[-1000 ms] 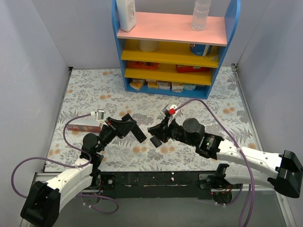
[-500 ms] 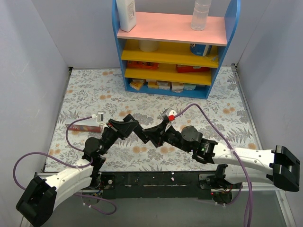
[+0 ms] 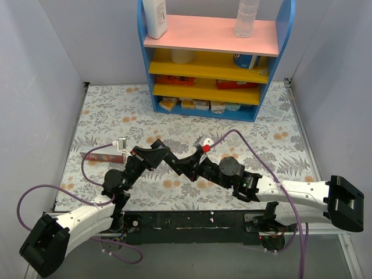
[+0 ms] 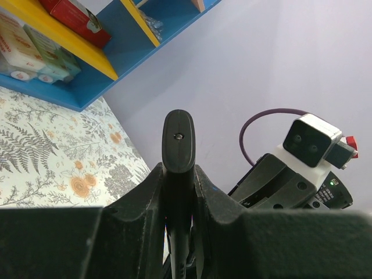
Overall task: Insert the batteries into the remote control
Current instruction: Load the battery into the remote control.
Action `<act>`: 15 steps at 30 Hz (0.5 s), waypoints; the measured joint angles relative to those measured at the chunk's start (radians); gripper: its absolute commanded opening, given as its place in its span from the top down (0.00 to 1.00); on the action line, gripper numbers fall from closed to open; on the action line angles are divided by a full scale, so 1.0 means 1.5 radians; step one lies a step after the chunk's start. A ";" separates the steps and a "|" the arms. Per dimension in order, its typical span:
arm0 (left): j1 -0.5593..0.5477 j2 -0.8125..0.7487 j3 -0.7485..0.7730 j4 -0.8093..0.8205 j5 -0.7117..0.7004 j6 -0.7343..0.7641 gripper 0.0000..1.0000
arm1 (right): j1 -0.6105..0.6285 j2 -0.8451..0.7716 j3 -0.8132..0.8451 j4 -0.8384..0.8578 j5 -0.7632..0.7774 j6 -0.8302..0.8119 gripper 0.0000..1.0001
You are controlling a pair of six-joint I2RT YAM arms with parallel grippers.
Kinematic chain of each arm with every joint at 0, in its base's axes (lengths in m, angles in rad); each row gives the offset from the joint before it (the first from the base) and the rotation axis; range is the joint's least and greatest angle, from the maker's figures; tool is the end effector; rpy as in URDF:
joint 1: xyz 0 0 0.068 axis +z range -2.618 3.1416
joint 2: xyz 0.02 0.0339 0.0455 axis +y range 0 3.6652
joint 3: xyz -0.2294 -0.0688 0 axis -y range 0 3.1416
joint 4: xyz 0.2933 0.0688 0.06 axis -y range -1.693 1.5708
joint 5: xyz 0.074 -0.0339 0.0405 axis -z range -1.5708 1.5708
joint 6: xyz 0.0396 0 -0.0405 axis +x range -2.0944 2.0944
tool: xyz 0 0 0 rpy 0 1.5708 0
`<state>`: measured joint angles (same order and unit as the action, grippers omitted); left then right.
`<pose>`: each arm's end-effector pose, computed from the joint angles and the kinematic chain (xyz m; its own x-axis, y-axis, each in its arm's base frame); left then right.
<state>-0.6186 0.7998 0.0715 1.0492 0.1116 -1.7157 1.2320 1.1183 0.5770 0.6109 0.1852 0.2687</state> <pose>0.1820 -0.1350 0.1633 -0.6926 -0.7141 0.1023 0.1586 -0.2891 -0.9441 0.1114 0.2943 0.2280 -0.2076 0.1960 -0.9584 -0.8410 0.4646 0.2772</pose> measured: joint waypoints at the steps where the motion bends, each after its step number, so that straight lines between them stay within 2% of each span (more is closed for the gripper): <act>1: 0.000 0.000 0.000 0.001 0.000 -0.002 1.00 | 0.000 0.001 0.000 0.002 0.000 -0.003 0.99; 15: -0.001 -0.002 -0.001 0.001 -0.003 -0.008 1.00 | 0.003 0.010 -0.006 0.014 0.005 -0.014 0.99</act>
<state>-0.6197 0.7967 0.0696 1.0508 0.1070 -1.7279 1.2366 1.1339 0.5682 0.6319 0.1932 0.2478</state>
